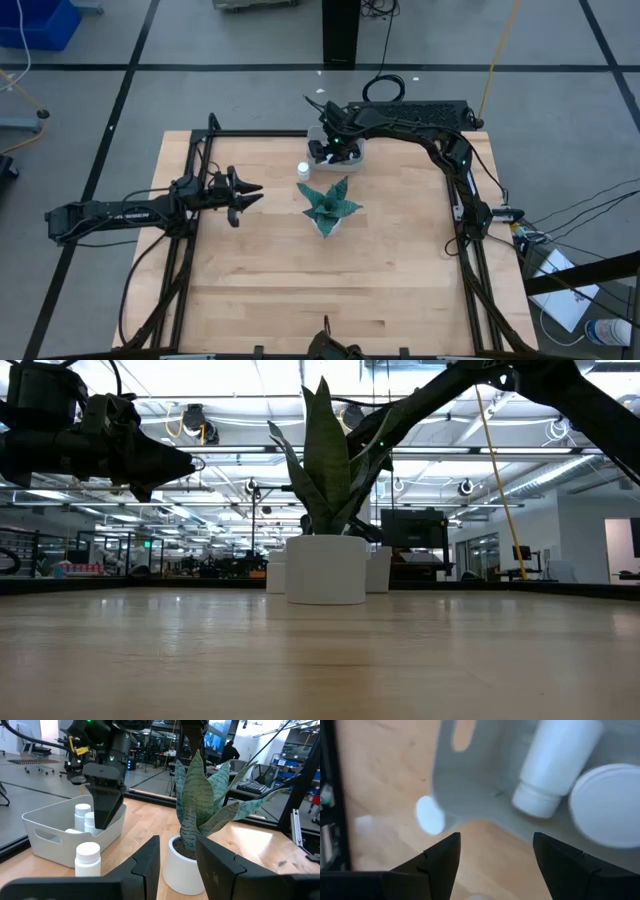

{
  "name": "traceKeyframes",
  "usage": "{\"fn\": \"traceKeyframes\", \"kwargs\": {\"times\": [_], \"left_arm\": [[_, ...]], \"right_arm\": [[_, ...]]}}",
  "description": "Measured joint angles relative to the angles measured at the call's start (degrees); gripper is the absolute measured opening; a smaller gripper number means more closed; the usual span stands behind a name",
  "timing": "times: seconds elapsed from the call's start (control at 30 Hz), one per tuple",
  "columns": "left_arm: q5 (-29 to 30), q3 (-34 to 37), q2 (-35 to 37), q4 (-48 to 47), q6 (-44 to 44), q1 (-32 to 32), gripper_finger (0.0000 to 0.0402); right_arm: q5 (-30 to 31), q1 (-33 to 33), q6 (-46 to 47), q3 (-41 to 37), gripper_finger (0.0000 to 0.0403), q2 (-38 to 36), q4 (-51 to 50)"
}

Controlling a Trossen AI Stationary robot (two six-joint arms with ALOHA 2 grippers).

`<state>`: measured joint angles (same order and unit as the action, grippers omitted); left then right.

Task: Pick and place pill bottles into a basket
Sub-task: Put the white medicine bottle into the gray bin

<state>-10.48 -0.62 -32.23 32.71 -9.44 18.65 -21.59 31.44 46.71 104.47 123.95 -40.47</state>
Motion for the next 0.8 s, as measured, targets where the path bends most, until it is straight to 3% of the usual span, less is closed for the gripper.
{"fn": "traceKeyframes", "kwargs": {"times": [0.8], "left_arm": [[0.0, 0.0, 0.0, 0.1, -0.3, 0.0, 0.0127]], "right_arm": [[6.6, 0.7, -1.8, -1.0, 0.0242, 2.2, 1.5]]}}
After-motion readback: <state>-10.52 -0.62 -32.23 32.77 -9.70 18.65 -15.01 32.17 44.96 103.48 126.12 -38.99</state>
